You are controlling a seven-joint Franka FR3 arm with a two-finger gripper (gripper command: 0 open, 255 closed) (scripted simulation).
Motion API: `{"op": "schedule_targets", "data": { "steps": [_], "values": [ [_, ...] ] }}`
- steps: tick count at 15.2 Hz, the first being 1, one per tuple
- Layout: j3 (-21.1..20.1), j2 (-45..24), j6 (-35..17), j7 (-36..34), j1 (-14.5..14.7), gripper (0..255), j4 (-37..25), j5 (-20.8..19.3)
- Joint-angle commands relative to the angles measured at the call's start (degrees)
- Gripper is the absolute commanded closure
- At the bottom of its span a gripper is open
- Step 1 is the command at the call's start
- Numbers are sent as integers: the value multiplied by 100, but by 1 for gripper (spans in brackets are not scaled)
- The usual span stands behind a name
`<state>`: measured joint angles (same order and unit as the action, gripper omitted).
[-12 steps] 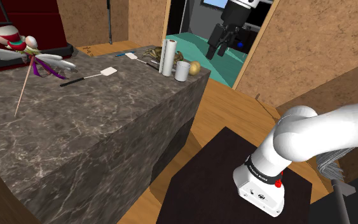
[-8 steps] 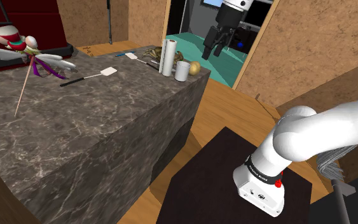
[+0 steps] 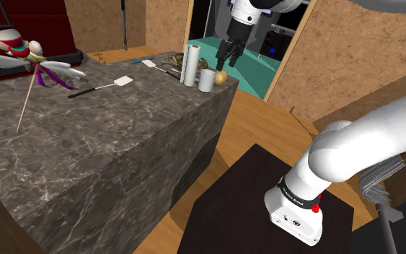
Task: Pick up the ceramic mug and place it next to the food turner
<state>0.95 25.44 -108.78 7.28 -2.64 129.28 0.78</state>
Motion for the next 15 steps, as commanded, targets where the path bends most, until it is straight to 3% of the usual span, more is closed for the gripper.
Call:
{"op": "schedule_targets", "data": {
  "steps": [1, 15],
  "values": [
    [85, -376, -191, 125, -53, 0, -155, -66],
    [509, -3283, -930, 852, -383, 0, -2143, -220]
  ]
}}
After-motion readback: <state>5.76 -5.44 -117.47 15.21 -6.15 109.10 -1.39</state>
